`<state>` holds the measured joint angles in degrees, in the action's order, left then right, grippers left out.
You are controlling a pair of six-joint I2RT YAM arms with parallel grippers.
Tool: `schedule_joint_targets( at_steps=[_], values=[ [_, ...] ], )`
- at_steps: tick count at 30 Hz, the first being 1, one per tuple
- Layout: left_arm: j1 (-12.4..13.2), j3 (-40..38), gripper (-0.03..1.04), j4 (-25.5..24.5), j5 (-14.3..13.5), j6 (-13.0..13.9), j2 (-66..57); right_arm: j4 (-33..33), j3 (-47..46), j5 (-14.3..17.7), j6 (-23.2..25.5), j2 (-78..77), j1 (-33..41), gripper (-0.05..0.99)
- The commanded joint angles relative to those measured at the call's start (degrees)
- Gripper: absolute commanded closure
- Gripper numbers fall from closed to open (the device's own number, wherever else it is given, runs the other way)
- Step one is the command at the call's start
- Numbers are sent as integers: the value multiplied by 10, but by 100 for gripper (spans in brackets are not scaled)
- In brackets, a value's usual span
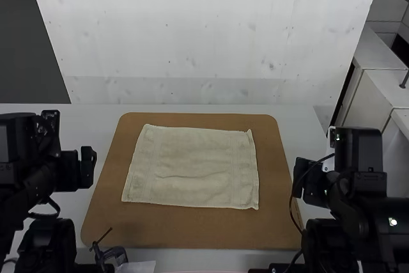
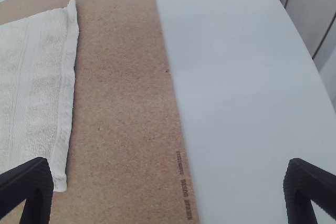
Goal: Fold the towel.
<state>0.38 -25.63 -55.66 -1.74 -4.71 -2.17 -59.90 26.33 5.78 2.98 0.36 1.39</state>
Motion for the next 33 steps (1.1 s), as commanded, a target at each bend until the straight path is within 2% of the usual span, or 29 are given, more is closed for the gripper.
schedule_joint_targets(
  at_steps=[1, 16, 22, 24, 26, 28, 31, 33],
  values=[
    [1, 3, 4, 16, 9, 5, 19, 1, 3, -25, 0, -17, 14, -2],
    [1, 3, 3, 16, 8, 5, 19, 0, 3, -25, 1, -14, 13, -2],
    [-1, 2, 3, 20, 17, 5, 4, 4, 3, -25, 1, -10, 12, -2],
    [-1, -7, 3, 21, 30, 8, -30, 14, 5, -26, 0, 10, 13, -3],
    [-5, -24, 3, 23, 32, 13, -70, 26, 10, -50, 1, 49, 18, -2],
    [-9, -32, 3, 53, 31, 14, -109, 39, 18, -54, 7, 101, 22, -2],
    [-8, -41, 4, 105, 31, 22, -171, 94, 21, -53, 11, 163, 25, -2],
    [-8, -57, 4, 122, 32, 26, -228, 123, 29, -53, 11, 224, 24, -2]
  ],
)
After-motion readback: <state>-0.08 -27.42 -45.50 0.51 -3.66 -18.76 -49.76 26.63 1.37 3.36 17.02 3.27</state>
